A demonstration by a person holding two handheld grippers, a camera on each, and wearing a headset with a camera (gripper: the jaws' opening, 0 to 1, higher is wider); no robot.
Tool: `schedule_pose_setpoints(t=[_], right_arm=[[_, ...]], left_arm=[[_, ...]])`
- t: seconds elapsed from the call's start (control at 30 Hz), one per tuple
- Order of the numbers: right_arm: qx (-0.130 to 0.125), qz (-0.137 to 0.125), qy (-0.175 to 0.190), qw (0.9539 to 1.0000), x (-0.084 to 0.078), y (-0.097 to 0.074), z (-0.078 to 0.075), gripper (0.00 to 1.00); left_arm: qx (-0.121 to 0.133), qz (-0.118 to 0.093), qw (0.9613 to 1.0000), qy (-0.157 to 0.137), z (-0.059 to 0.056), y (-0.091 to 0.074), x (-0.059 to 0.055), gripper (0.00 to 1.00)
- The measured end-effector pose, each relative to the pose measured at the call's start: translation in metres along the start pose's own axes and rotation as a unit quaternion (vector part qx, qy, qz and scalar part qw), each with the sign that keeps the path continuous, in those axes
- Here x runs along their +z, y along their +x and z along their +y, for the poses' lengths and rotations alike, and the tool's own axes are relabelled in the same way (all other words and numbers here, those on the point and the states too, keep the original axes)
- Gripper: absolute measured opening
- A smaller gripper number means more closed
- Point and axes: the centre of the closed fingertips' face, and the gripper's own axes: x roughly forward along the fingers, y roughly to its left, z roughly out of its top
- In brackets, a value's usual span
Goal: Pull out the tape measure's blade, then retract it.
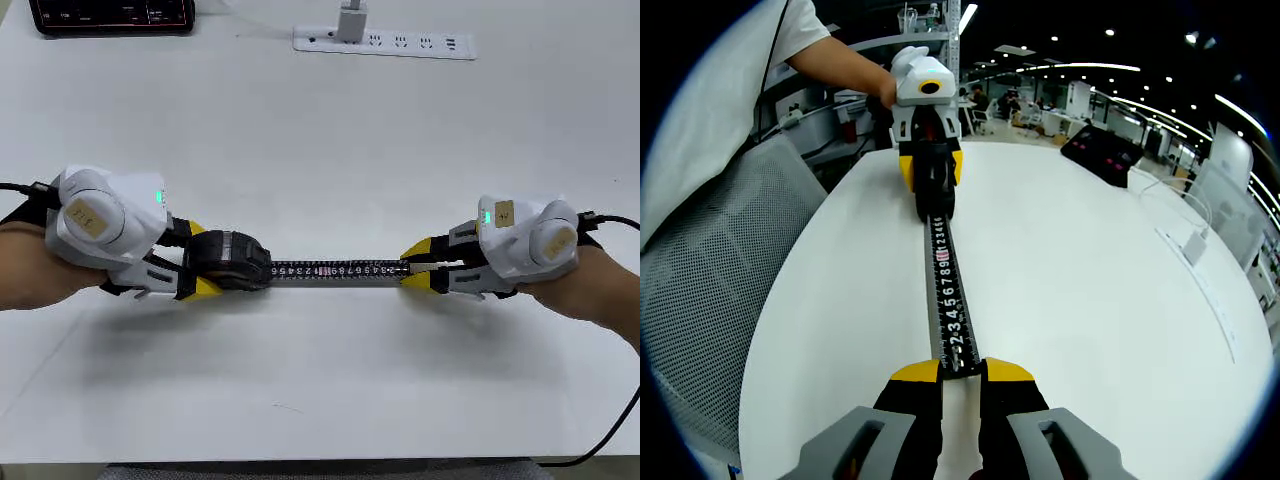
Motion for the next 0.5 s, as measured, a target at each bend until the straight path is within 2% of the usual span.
schedule_pose_setpoints(t=[0.5], right_arm=[[-0.003,0.008,0.006,0.9999,-0.01,-0.0095,-0.0011,0.09]], left_arm=[[0.0,0.0,1.0,0.0,-0.0005,-0.0001,0.0004,0.28]])
